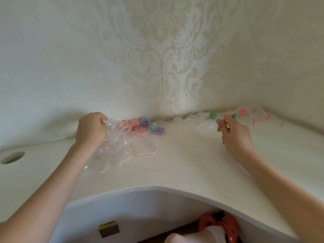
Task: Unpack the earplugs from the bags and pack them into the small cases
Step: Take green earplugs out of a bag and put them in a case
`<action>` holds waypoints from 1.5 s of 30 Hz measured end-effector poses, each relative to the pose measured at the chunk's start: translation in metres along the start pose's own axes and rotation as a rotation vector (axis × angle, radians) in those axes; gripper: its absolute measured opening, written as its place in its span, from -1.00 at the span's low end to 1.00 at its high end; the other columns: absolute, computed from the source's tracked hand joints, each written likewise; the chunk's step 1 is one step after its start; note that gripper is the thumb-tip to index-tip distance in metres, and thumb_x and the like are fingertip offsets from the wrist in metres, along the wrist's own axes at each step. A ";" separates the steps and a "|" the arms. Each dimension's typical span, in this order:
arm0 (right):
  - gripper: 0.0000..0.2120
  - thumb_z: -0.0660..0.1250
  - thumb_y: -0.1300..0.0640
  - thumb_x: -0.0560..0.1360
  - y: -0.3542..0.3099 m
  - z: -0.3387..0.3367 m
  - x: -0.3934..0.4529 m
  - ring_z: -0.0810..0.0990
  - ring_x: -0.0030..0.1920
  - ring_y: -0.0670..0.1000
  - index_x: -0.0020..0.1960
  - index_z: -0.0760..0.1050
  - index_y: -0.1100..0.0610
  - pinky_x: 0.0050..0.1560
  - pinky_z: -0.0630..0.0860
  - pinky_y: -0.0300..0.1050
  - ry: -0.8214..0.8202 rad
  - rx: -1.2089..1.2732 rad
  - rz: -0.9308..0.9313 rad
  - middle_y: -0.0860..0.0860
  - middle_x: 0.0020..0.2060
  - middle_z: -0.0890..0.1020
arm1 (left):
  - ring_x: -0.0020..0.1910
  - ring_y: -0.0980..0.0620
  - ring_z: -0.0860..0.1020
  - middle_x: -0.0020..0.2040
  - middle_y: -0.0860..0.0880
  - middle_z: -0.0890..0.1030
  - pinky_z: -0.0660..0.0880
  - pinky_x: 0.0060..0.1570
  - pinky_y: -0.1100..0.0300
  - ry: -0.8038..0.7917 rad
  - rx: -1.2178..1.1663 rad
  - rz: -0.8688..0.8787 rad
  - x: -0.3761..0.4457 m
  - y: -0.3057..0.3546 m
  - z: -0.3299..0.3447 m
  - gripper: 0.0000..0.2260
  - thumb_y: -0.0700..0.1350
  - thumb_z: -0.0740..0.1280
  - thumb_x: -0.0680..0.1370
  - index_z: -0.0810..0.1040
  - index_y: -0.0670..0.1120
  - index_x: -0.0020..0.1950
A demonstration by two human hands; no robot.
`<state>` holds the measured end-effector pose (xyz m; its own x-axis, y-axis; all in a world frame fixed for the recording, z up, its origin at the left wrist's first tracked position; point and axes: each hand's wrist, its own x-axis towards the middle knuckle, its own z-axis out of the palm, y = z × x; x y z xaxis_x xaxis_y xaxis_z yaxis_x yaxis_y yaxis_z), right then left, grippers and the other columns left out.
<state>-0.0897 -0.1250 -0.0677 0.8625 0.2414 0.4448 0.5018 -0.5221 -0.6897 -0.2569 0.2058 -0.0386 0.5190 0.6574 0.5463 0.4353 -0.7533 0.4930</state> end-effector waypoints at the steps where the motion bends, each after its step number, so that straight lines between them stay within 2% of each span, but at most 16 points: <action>1: -0.65 0.09 -0.04 0.63 0.000 0.000 0.001 0.48 -0.27 0.13 -0.19 0.45 0.14 -0.27 0.35 -0.10 0.002 0.029 0.025 0.05 -0.36 0.49 | 0.22 -0.25 0.46 0.16 -0.23 0.59 0.41 0.18 -0.01 0.050 0.004 0.033 -0.001 0.006 -0.001 -0.67 -0.38 0.11 0.52 0.59 -0.24 0.15; 4: -0.57 0.02 -0.04 0.65 0.004 0.002 0.009 0.41 -0.29 -0.03 -0.17 0.55 0.12 -0.33 0.27 -0.14 -0.047 0.102 0.200 -0.05 -0.33 0.44 | 0.24 -0.24 0.41 0.15 -0.21 0.59 0.37 0.18 0.03 0.231 -0.035 0.183 -0.008 0.034 0.001 -0.68 -0.39 0.13 0.51 0.56 -0.25 0.18; 6: -0.60 -0.01 0.04 0.62 0.008 0.003 0.018 0.32 -0.36 -0.04 -0.12 0.58 0.09 -0.36 0.22 -0.13 -0.117 0.204 0.340 -0.08 -0.35 0.36 | 0.18 -0.22 0.46 0.10 -0.18 0.62 0.34 0.14 0.12 0.219 -0.108 0.323 -0.018 0.063 0.013 -0.70 -0.38 0.20 0.47 0.59 -0.23 0.13; 8: -0.63 -0.01 0.19 0.54 0.008 0.004 0.021 0.26 -0.42 -0.01 -0.04 0.59 0.08 -0.39 0.19 -0.15 -0.172 0.294 0.394 -0.04 -0.38 0.32 | 0.15 -0.18 0.50 0.09 -0.15 0.62 0.31 0.13 0.20 0.069 -0.159 0.541 -0.034 0.096 0.033 -0.72 -0.33 0.27 0.44 0.60 -0.20 0.12; 9: -0.62 -0.02 0.24 0.52 0.010 0.004 0.021 0.25 -0.43 -0.02 0.02 0.58 0.09 -0.41 0.19 -0.15 -0.188 0.309 0.382 -0.02 -0.40 0.32 | 0.20 -0.16 0.49 0.15 -0.14 0.60 0.29 0.17 0.22 -0.072 -0.162 0.647 -0.042 0.113 0.045 -0.71 -0.28 0.29 0.47 0.58 -0.19 0.18; 12: -0.81 0.07 0.20 0.60 0.009 0.003 0.015 0.34 -0.40 -0.05 0.13 0.41 0.08 -0.37 0.25 -0.18 -0.165 0.302 0.330 0.00 -0.33 0.43 | 0.46 -0.03 0.22 0.47 -0.09 0.30 0.09 0.39 0.23 -0.473 -0.002 0.774 -0.064 0.154 0.087 -0.52 -0.04 0.26 0.58 0.28 -0.15 0.47; 14: -0.92 0.14 0.14 0.61 0.011 0.001 0.013 0.40 -0.36 -0.06 0.10 0.33 0.09 -0.32 0.29 -0.18 -0.126 0.299 0.310 0.01 -0.28 0.50 | 0.51 -0.05 0.11 0.52 -0.11 0.18 0.03 0.43 0.16 -0.612 0.097 0.718 -0.068 0.167 0.110 -0.49 0.01 0.16 0.62 0.16 -0.14 0.52; 16: -0.92 0.19 0.10 0.59 0.015 0.001 0.015 0.41 -0.35 -0.07 0.02 0.35 0.11 -0.30 0.31 -0.19 -0.132 0.272 0.273 -0.01 -0.29 0.53 | 0.46 -0.10 0.22 0.45 -0.15 0.31 0.13 0.40 0.14 -0.649 0.014 0.652 -0.068 0.168 0.127 -0.60 -0.05 0.11 0.64 0.29 -0.14 0.46; 21: -0.87 0.33 0.06 0.53 0.012 0.009 0.015 0.42 -0.37 -0.13 -0.11 0.56 0.10 -0.39 0.29 -0.35 -0.142 0.176 0.113 -0.07 -0.37 0.52 | 0.08 0.00 0.54 0.19 -0.08 0.54 0.39 0.11 0.26 -0.536 -0.364 0.513 -0.067 0.163 0.132 -0.68 -0.26 0.30 0.52 0.51 -0.10 0.27; 24: -0.92 0.29 0.14 0.56 0.006 0.013 0.012 0.45 -0.44 -0.25 -0.03 0.54 0.12 -0.39 0.29 -0.42 -0.165 0.261 0.060 -0.05 -0.34 0.57 | -0.16 0.10 0.56 0.06 0.01 0.54 0.52 -0.09 0.25 -0.543 -0.601 0.402 -0.074 0.171 0.128 -0.62 -0.31 0.42 0.40 0.47 -0.06 0.17; 28: -0.98 0.27 0.13 0.57 0.005 0.010 0.008 0.43 -0.39 -0.24 -0.04 0.44 0.03 -0.34 0.30 -0.40 -0.158 0.253 0.030 -0.05 -0.31 0.62 | -0.32 0.18 0.55 -0.06 0.04 0.56 0.49 -0.27 0.39 -0.497 -0.772 0.293 -0.076 0.174 0.127 -0.68 -0.31 0.43 0.40 0.48 -0.06 0.08; 32: -0.96 0.35 0.16 0.52 0.001 0.005 0.008 0.49 -0.38 -0.24 -0.08 0.50 0.12 -0.32 0.32 -0.43 -0.132 0.288 0.016 -0.02 -0.34 0.60 | -0.16 0.14 0.65 0.03 0.02 0.61 0.54 -0.09 0.31 -0.601 -0.921 0.159 -0.077 0.176 0.123 -0.72 -0.29 0.44 0.40 0.54 -0.06 0.04; 35: -0.94 0.37 0.16 0.50 -0.002 0.003 0.006 0.49 -0.39 -0.24 -0.08 0.54 0.16 -0.34 0.32 -0.44 -0.122 0.318 0.010 -0.01 -0.37 0.57 | 0.00 0.04 0.64 0.04 -0.07 0.64 0.55 0.03 0.22 -0.811 -1.140 -0.109 -0.075 0.182 0.118 -0.70 -0.31 0.42 0.37 0.54 -0.10 0.06; 38: -0.97 0.36 0.19 0.51 -0.004 0.002 0.007 0.44 -0.47 -0.27 -0.11 0.55 0.14 -0.38 0.29 -0.46 -0.094 0.380 0.029 -0.07 -0.42 0.54 | -0.01 -0.08 0.66 -0.02 -0.18 0.65 0.58 0.04 0.20 -0.944 -1.378 -0.339 -0.071 0.184 0.114 -0.77 -0.33 0.35 0.46 0.50 -0.22 0.11; 43: -0.91 0.42 0.14 0.46 -0.001 0.010 0.007 0.38 -0.43 -0.16 -0.21 0.57 0.02 -0.31 0.31 -0.38 -0.062 0.395 0.053 -0.06 -0.49 0.46 | -0.07 0.00 0.65 -0.02 -0.17 0.64 0.58 0.01 0.23 -1.003 -1.382 -0.273 -0.073 0.182 0.116 -0.72 -0.37 0.37 0.45 0.48 -0.24 0.15; 45: -0.88 0.43 0.12 0.46 -0.001 0.011 0.008 0.32 -0.42 -0.13 -0.24 0.56 0.00 -0.28 0.30 -0.47 -0.026 0.410 0.060 -0.03 -0.49 0.37 | -0.05 0.00 0.65 -0.01 -0.17 0.65 0.58 0.01 0.23 -1.034 -1.403 -0.279 -0.074 0.182 0.116 -0.74 -0.37 0.37 0.45 0.49 -0.23 0.11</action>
<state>-0.0821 -0.1138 -0.0695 0.8896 0.2440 0.3862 0.4310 -0.1679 -0.8866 -0.1305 0.0180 -0.0674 0.9984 0.0540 0.0134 -0.0298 0.3160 0.9483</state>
